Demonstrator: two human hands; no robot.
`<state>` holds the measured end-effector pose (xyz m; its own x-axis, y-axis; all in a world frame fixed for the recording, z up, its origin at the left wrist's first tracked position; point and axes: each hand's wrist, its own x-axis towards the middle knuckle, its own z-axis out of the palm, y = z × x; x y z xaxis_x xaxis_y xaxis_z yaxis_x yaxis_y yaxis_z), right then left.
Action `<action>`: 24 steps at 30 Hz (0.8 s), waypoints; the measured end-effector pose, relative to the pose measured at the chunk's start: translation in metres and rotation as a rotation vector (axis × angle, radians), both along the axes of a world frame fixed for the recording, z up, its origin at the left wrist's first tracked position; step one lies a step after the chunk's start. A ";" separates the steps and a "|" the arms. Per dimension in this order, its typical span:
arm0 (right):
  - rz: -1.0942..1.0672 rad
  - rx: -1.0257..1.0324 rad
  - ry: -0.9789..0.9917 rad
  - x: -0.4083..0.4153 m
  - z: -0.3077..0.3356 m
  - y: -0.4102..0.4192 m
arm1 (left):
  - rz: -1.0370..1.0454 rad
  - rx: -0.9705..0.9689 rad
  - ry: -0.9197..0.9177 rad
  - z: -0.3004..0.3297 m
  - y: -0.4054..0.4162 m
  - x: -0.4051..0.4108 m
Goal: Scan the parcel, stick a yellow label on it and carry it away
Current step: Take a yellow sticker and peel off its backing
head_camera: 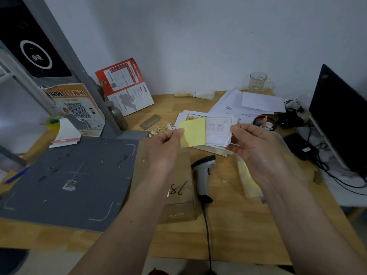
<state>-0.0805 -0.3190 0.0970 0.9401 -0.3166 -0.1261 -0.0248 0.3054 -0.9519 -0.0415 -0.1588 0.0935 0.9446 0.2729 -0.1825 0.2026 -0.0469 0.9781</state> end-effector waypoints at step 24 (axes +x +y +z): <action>-0.109 0.074 0.000 0.004 -0.008 -0.028 | -0.022 -0.016 0.139 -0.038 -0.002 0.022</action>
<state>-0.0768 -0.3472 0.0885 0.9006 -0.4068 -0.1531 0.0121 0.3756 -0.9267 -0.0191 -0.1605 0.0556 0.9156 0.2483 -0.3161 0.3353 -0.0378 0.9414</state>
